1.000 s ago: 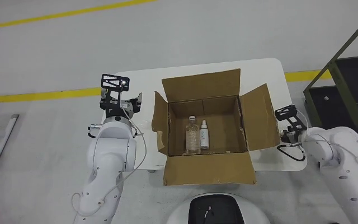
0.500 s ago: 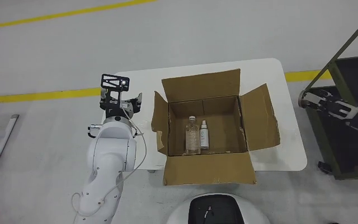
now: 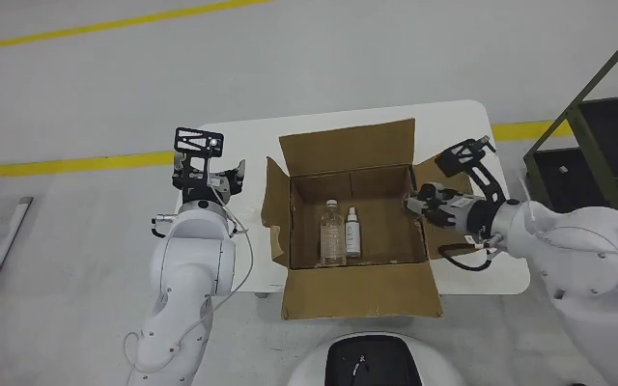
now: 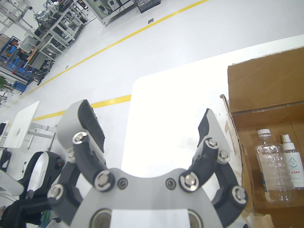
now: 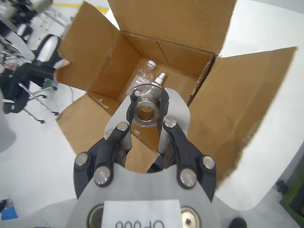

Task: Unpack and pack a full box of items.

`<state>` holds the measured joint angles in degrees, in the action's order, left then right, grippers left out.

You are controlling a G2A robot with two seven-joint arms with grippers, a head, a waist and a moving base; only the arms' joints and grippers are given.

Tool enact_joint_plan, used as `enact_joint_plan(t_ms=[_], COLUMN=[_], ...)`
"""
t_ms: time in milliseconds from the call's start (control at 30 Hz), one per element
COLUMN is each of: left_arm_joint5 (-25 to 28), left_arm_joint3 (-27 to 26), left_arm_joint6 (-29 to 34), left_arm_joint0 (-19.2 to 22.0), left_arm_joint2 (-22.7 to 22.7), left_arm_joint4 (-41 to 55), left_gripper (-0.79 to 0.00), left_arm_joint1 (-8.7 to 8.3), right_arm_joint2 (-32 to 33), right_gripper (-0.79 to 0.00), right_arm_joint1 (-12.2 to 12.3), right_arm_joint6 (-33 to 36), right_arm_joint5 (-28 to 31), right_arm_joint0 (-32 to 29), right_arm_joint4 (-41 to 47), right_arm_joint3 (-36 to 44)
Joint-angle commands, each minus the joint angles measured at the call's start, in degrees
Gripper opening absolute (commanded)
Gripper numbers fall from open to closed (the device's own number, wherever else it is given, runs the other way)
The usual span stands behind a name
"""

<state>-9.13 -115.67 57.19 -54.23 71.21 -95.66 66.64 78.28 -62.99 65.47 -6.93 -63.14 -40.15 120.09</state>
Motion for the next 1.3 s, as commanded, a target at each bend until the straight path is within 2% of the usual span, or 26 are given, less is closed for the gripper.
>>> enact_joint_plan(t_ms=[0, 233, 333, 467, 633, 767, 800, 833, 933, 967, 1000, 1100, 1133, 1200, 1267], left_arm_joint5=[0.0, 0.0, 0.0, 0.0, 0.0, 0.0, 0.0, 0.0, 0.0, 0.0, 0.0, 0.0, 0.0, 0.0, 0.0], left_arm_joint3=[0.0, 0.0, 0.0, 0.0, 0.0, 0.0, 0.0, 0.0, 0.0, 0.0, 0.0, 0.0, 0.0, 0.0, 0.0], left_arm_joint6=[0.0, 0.0, 0.0, 0.0, 0.0, 0.0, 0.0, 0.0, 0.0, 0.0, 0.0, 0.0, 0.0, 0.0, 0.0], left_arm_joint0=[0.0, 0.0, 0.0, 0.0, 0.0, 0.0, 0.0, 0.0, 0.0, 0.0, 0.0, 0.0, 0.0, 0.0, 0.0], left_arm_joint2=[0.0, 0.0, 0.0, 0.0, 0.0, 0.0, 0.0, 0.0, 0.0, 0.0, 0.0, 0.0, 0.0, 0.0, 0.0], left_arm_joint4=[0.0, 0.0, 0.0, 0.0, 0.0, 0.0, 0.0, 0.0, 0.0, 0.0, 0.0, 0.0, 0.0, 0.0, 0.0], left_gripper=[0.0, 0.0, 0.0, 0.0, 0.0, 0.0, 0.0, 0.0, 0.0, 0.0, 0.0, 0.0, 0.0, 0.0, 0.0], left_arm_joint1=[0.0, 0.0, 0.0, 0.0, 0.0, 0.0, 0.0, 0.0, 0.0, 0.0, 0.0, 0.0, 0.0, 0.0, 0.0], right_arm_joint2=[-7.5, -24.5, -29.1, -33.1, -34.7, -34.5, -34.4, -34.0, -32.2, -31.1, -29.4, -21.7, -18.3, -10.4, -1.9], right_gripper=[-0.785, -0.785, -0.785, -0.785, -0.526, -0.468, -0.413, -0.256, -0.268, -0.305, -0.369, -0.483, -0.554, -0.757, -0.785], right_arm_joint1=[-0.5, -3.5, -5.2, -7.1, -8.7, -9.2, -9.2, -9.2, -8.8, -8.5, -8.2, -6.8, -6.2, -5.0, -4.1], right_arm_joint6=[-1.3, -3.0, -2.9, -3.7, -5.9, -6.0, -5.8, -5.8, -6.0, -6.2, -6.5, -8.1, -8.5, -9.4, -10.5], right_arm_joint5=[-2.5, -11.4, -14.6, -15.9, -13.6, -11.7, -10.8, -10.0, -8.0, -7.8, -7.7, -7.7, -7.5, -7.5, -7.4], right_arm_joint0=[2.9, 12.4, 15.7, 18.4, 20.4, 20.6, 20.6, 20.4, 19.4, 18.9, 18.2, 15.0, 13.4, 9.9, 6.4], right_arm_joint4=[-8.0, -22.7, -24.3, -24.0, -21.4, -20.6, -20.2, -20.1, -20.6, -20.9, -20.2, -19.0, -19.0, -18.3, -18.3], right_arm_joint3=[-3.4, -18.5, -25.3, -31.2, -35.2, -35.5, -35.3, -35.1, -33.2, -32.0, -30.3, -21.3, -17.3, -9.5, -2.9])
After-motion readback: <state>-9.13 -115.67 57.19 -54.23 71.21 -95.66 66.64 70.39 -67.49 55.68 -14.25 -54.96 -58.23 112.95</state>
